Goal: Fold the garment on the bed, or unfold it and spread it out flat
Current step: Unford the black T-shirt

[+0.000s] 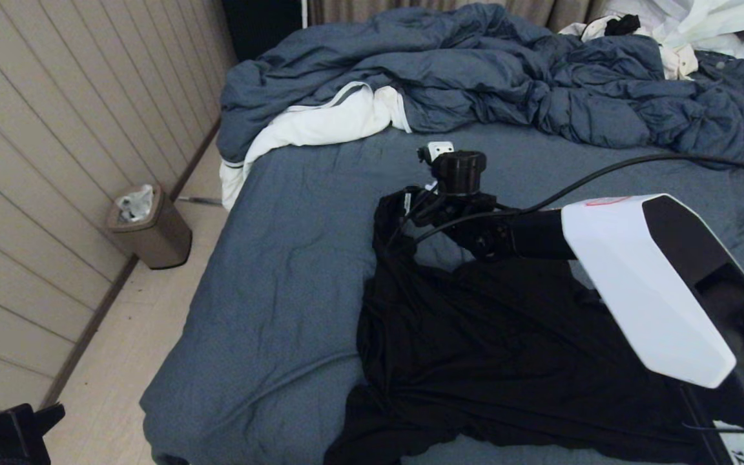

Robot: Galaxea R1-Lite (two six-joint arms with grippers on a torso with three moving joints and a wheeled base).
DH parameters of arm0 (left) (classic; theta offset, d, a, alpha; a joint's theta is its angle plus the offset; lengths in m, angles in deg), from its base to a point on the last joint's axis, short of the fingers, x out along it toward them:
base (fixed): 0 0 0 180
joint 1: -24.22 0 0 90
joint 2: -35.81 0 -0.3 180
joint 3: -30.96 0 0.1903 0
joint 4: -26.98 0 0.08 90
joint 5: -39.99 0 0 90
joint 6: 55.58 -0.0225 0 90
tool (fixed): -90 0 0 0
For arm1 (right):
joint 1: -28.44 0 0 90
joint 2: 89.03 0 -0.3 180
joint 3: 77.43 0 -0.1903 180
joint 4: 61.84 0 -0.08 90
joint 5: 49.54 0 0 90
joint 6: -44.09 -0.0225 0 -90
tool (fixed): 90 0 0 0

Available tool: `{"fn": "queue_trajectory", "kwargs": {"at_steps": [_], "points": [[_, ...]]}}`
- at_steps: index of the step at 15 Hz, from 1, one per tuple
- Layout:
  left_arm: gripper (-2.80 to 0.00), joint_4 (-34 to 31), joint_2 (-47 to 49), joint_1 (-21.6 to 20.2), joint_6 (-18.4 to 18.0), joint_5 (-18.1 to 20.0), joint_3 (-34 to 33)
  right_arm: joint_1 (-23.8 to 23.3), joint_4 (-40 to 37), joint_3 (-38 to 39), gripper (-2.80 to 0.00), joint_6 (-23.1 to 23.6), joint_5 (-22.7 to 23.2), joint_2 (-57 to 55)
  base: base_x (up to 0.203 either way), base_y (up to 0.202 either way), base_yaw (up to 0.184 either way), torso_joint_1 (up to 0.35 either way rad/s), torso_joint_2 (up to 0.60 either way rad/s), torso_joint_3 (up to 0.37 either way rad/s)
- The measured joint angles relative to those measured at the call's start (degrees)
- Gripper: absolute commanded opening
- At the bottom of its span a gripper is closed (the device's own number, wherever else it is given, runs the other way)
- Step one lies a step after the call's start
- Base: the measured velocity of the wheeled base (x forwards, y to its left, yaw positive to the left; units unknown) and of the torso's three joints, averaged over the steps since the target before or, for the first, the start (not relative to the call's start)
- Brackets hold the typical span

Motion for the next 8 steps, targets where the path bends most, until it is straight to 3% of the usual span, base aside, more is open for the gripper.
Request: {"fn": "queue_trajectory", "kwargs": {"at_steps": [5, 8], "points": [[-2.80, -0.5, -0.2, 0.0, 0.1, -0.9, 0.3, -1.7, 0.6, 0.1, 0.00, 0.0, -0.7, 1.3, 0.000, 0.000, 0.000, 0.000, 0.00, 0.000], [-2.80, -4.9, 0.3, 0.0, 0.6, -1.2, 4.5, -3.1, -2.8, 1.4, 0.00, -1.2, -2.0, 5.6, 0.000, 0.000, 0.000, 0.000, 0.00, 0.000]]}}
